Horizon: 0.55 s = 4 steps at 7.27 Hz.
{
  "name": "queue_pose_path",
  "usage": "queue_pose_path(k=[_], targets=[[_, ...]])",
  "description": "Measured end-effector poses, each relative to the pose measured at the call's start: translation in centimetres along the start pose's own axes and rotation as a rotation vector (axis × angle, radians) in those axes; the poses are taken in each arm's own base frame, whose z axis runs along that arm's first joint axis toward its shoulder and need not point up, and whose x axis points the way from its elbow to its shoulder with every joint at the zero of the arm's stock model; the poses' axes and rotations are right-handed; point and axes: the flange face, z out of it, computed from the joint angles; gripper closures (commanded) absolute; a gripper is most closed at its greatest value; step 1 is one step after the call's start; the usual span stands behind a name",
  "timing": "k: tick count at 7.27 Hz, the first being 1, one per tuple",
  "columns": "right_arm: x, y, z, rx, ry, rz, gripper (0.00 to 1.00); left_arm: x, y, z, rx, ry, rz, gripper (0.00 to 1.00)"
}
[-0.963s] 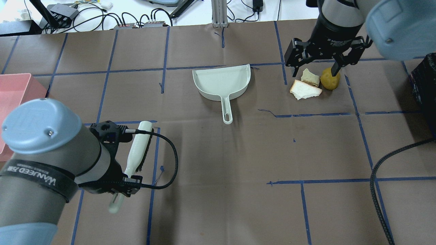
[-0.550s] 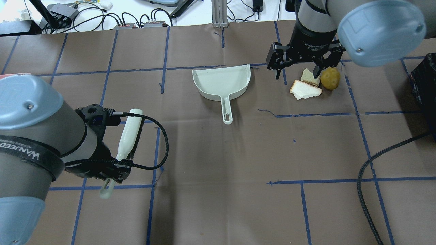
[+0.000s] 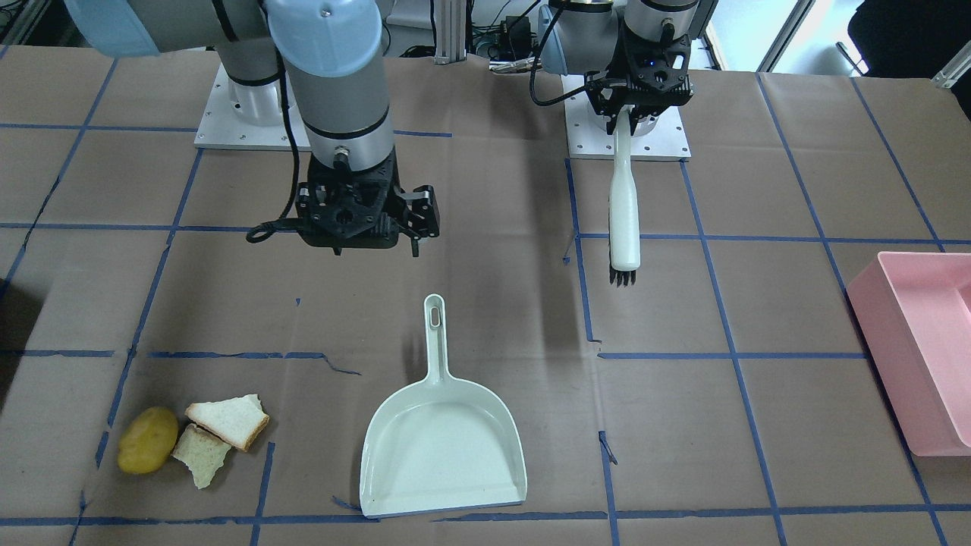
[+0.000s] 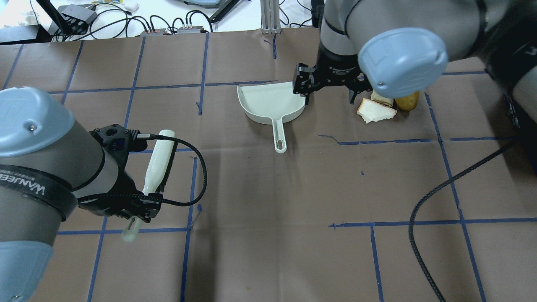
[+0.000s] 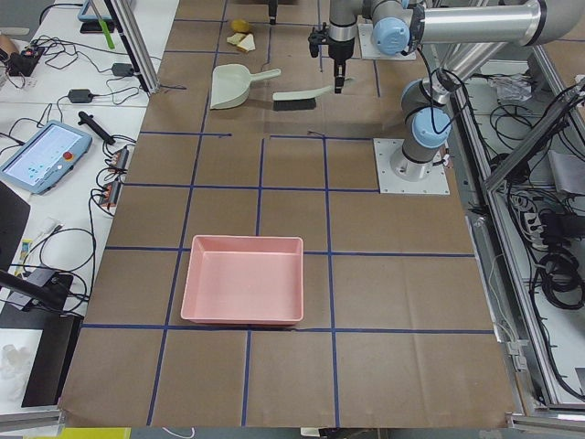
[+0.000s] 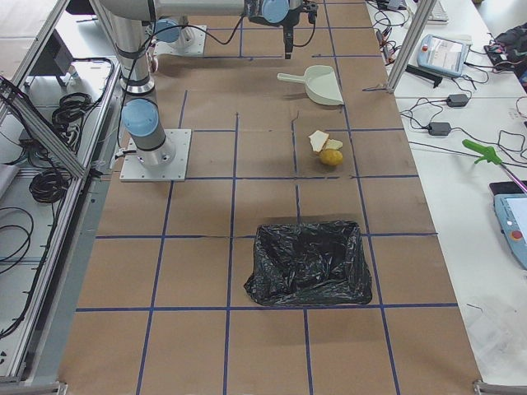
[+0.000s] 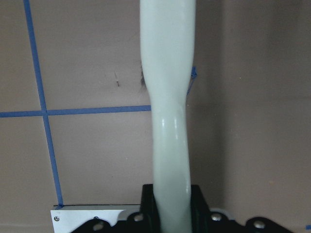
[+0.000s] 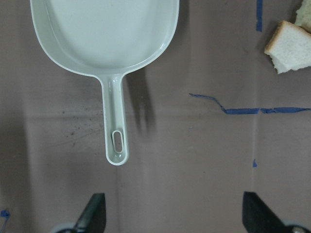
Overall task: Sweep and dump trash in nearest bin
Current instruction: 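Lift the brush with the left gripper while the right gripper reaches the dustpan handle, then close the right gripper on the white dustpan handle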
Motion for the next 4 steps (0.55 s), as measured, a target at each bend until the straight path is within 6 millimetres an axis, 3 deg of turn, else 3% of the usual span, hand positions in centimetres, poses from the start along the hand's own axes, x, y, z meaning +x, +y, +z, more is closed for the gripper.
queue_pose_path(k=[2, 4], targets=[[-4.1, 0.5, 2.3, -0.011, 0.002, -0.01, 0.0, 0.1, -0.3, -0.2, 0.022, 0.013, 0.002, 0.98], [-5.8, 0.3, 4.4, -0.032, 0.012, -0.026, 0.0, 0.1, -0.8, -0.1, 0.032, 0.015, -0.001, 0.98]])
